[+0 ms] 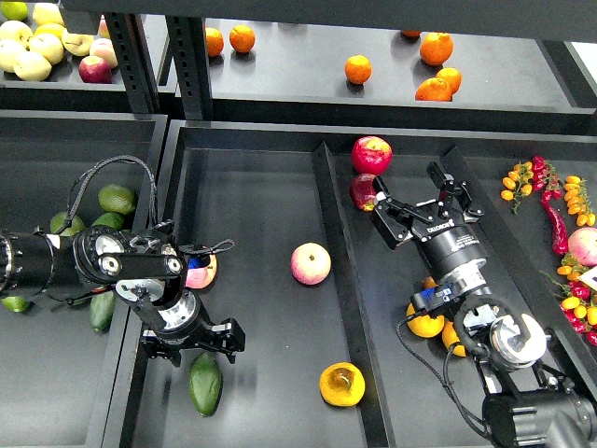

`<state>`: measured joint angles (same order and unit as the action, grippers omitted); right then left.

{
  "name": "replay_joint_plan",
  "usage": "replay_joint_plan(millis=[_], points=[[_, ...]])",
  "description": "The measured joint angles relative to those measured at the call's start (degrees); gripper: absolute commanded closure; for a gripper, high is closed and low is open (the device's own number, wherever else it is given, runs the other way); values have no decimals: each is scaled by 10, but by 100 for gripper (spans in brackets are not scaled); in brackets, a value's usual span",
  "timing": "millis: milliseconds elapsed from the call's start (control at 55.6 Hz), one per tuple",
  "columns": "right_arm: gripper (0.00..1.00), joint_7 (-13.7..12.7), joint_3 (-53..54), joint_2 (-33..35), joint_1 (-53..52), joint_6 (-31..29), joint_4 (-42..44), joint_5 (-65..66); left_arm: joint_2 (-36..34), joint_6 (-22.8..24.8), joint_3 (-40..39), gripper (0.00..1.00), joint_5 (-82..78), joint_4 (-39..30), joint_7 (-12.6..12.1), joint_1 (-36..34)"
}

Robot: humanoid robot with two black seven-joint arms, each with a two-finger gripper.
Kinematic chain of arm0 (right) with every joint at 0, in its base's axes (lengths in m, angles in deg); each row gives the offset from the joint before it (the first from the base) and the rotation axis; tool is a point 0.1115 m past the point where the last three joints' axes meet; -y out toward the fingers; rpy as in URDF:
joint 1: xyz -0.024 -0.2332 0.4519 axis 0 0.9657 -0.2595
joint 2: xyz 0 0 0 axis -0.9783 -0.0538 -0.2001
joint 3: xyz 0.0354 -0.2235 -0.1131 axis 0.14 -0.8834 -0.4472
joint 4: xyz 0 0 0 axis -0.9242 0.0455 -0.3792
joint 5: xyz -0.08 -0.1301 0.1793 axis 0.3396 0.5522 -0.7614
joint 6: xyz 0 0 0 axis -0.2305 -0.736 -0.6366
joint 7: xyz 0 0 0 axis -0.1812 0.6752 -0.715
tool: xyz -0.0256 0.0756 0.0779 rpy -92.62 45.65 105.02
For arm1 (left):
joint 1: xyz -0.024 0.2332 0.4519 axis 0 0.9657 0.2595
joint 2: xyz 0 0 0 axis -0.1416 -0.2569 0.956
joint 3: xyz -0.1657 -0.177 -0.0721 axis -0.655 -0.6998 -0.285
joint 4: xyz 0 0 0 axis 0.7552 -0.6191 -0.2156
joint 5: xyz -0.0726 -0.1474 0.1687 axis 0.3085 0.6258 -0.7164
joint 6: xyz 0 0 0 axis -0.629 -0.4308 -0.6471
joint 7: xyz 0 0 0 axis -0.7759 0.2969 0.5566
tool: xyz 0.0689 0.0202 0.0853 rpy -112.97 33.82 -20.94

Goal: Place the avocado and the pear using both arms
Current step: 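Lower the open left gripper around the dark green avocado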

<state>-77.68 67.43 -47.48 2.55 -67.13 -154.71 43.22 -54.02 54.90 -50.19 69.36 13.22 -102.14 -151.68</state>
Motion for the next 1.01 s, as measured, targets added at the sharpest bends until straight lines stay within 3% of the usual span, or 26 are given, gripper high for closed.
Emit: replay_joint_plan(millis=[1008], points=[[0,-1,-1,0,5,-1,-1,0,34,0,0,1,-3,50,0,43]])
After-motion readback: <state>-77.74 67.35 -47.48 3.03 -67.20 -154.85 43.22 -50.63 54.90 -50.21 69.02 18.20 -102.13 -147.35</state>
